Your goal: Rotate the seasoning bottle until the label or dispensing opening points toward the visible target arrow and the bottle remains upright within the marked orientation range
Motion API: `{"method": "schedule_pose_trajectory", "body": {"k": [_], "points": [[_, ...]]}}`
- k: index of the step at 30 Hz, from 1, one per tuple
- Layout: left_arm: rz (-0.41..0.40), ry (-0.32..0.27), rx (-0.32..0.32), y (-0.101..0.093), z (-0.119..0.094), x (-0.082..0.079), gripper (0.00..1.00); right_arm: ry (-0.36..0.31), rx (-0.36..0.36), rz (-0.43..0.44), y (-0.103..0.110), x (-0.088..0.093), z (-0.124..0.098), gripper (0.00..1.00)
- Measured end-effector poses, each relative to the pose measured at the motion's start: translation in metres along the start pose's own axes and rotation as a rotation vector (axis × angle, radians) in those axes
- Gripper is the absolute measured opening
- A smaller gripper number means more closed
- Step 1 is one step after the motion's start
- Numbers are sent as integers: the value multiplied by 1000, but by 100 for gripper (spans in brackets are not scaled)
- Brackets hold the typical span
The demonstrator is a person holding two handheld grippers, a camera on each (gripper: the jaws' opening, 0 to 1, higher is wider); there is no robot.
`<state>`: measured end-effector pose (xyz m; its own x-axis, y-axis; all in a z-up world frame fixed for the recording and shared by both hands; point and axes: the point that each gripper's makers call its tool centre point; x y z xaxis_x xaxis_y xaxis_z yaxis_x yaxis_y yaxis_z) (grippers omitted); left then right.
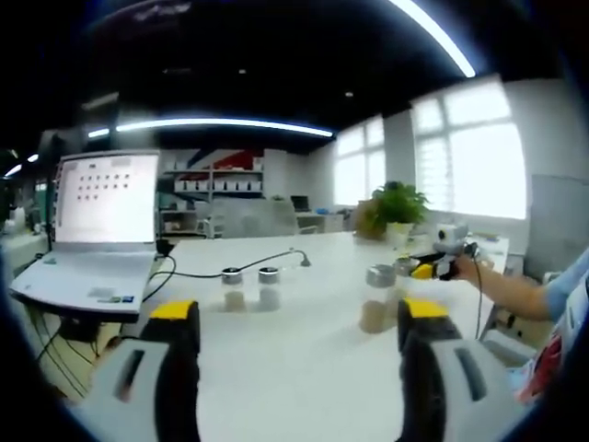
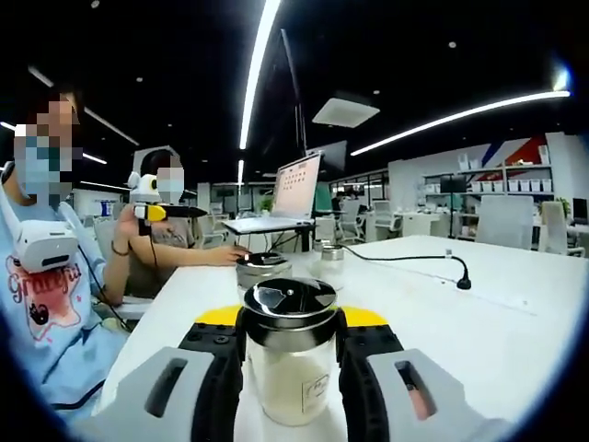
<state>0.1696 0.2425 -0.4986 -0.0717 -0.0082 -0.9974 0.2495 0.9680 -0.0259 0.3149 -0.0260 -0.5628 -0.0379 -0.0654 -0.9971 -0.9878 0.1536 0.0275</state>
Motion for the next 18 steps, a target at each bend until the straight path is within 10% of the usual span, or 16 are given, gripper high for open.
{"method": "schedule_pose_trajectory", "body": {"k": [18], "points": [[-4, -21, 11, -1, 0, -4, 92, 55, 101, 8, -2, 2, 4, 38]]}}
Point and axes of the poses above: the point that each gripper's makers call its tool centre point, and the gripper's own axes: z roughly forward along the fingers, y roughly to its left, x roughly out of its underside, and after that the axes turned 2 degrees about -x, right-handed
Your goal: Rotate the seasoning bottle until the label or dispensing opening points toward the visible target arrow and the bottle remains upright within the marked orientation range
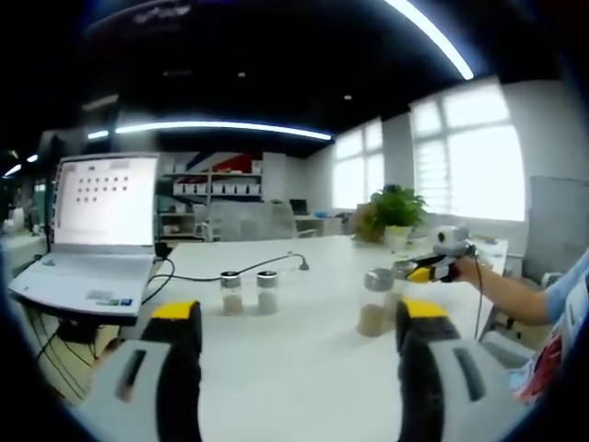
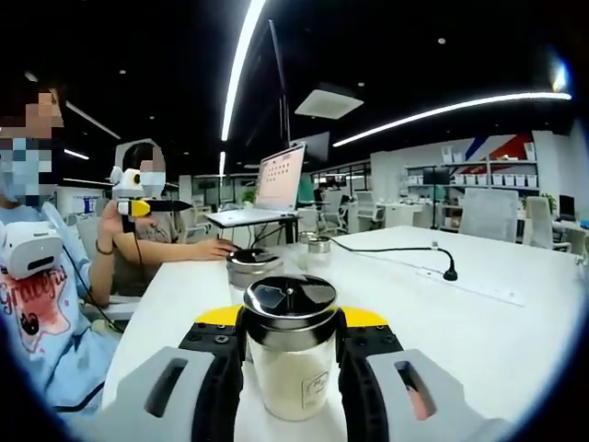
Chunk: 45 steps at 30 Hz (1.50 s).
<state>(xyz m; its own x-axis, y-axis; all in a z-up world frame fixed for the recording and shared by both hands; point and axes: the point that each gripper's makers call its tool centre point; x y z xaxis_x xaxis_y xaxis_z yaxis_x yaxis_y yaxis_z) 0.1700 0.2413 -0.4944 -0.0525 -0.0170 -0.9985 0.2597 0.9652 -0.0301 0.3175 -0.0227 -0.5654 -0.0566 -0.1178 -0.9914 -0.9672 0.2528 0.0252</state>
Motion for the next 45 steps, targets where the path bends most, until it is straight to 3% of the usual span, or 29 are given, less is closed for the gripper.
{"method": "schedule_pose_trajectory", "body": {"k": [11, 25, 45], "points": [[-5, 1, -13, 4, -1, 0, 92, 55, 132, 0, -2, 2, 1, 38], [-8, 5, -11, 3, -2, 0, 92, 68, 292, 30, -6, 5, 1, 37], [-10, 5, -25, 8, -7, -1, 92, 66, 701, 88, -9, 8, -4, 37]]}}
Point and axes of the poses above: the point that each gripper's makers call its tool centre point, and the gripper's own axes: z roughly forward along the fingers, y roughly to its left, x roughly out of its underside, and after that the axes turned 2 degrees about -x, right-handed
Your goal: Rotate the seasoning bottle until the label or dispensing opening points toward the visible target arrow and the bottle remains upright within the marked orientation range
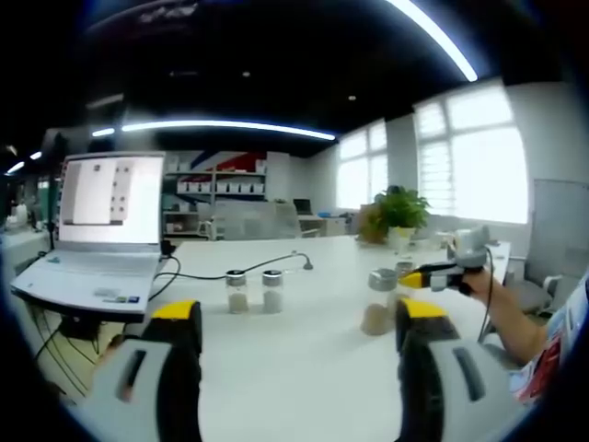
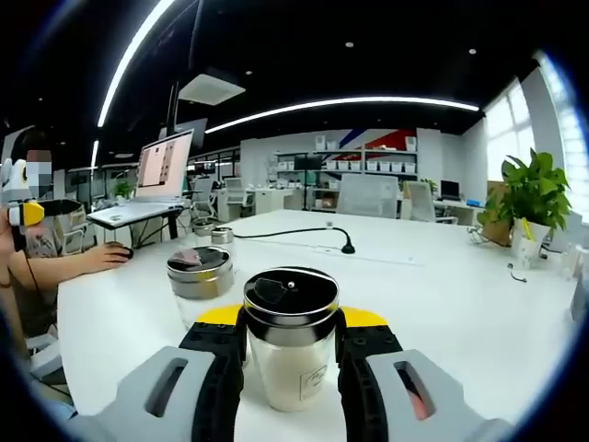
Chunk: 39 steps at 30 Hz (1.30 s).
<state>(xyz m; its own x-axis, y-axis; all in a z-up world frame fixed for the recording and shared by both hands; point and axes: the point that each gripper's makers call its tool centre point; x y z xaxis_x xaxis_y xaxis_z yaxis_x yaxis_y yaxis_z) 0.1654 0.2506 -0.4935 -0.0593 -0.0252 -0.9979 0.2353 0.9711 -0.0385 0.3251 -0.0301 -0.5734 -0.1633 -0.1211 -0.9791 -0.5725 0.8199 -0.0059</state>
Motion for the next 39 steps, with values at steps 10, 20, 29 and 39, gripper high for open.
{"method": "schedule_pose_trajectory", "body": {"k": [10, 20, 29, 39], "points": [[-4, -7, -21, 7, -4, -2, 92, -48, 166, 22, -4, -1, 0, 37], [-7, 10, -23, 7, -3, 2, 92, -86, 245, 36, -5, -2, -2, 37], [-7, 12, -31, 9, -2, 2, 92, -96, 246, 40, -5, -2, -4, 37], [-6, 20, -24, 7, 0, 5, 92, -74, 246, 47, -5, -1, -4, 38]]}}
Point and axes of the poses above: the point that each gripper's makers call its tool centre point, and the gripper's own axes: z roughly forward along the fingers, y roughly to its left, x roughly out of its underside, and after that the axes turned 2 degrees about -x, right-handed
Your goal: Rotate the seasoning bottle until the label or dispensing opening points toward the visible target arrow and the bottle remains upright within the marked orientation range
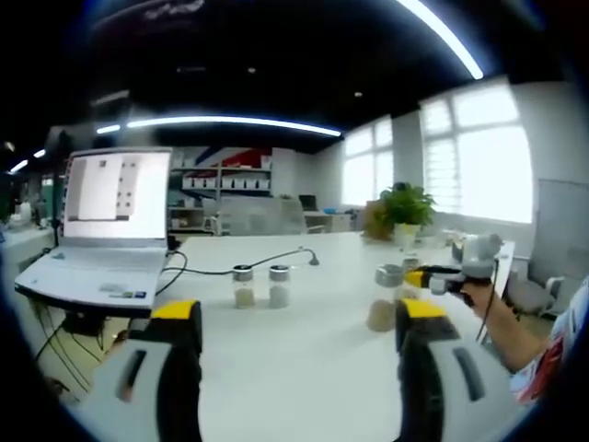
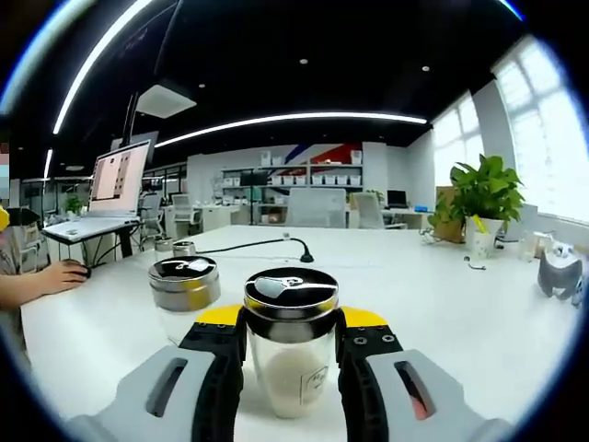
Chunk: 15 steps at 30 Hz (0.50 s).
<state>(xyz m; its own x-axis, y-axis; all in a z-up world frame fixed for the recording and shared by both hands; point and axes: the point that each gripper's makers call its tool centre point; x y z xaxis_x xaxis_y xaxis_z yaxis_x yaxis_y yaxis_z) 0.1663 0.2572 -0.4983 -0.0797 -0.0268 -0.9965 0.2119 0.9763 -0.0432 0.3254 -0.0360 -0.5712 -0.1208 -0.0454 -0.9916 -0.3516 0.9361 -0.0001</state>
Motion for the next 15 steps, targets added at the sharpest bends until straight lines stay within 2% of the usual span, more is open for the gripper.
{"method": "schedule_pose_trajectory", "body": {"k": [5, 8, 10, 12, 13, 15], "points": [[0, 6, -8, 2, 0, 1, 92, -8, -1, -27, 0, 0, 1, 38], [-1, 8, -7, 2, 0, 2, 92, 10, -4, -59, 0, 2, 1, 39], [1, 10, -3, 1, 0, 2, 92, 46, -12, -120, 0, 7, 1, 39], [2, 9, -3, 1, 1, 1, 92, 39, -5, -112, -2, 7, 0, 43], [2, 10, -2, 1, 1, 2, 92, 1, -8, -105, -3, 1, -2, 43], [1, 13, -5, 2, 1, 2, 92, -17, -14, -101, -4, -4, -7, 47]]}}
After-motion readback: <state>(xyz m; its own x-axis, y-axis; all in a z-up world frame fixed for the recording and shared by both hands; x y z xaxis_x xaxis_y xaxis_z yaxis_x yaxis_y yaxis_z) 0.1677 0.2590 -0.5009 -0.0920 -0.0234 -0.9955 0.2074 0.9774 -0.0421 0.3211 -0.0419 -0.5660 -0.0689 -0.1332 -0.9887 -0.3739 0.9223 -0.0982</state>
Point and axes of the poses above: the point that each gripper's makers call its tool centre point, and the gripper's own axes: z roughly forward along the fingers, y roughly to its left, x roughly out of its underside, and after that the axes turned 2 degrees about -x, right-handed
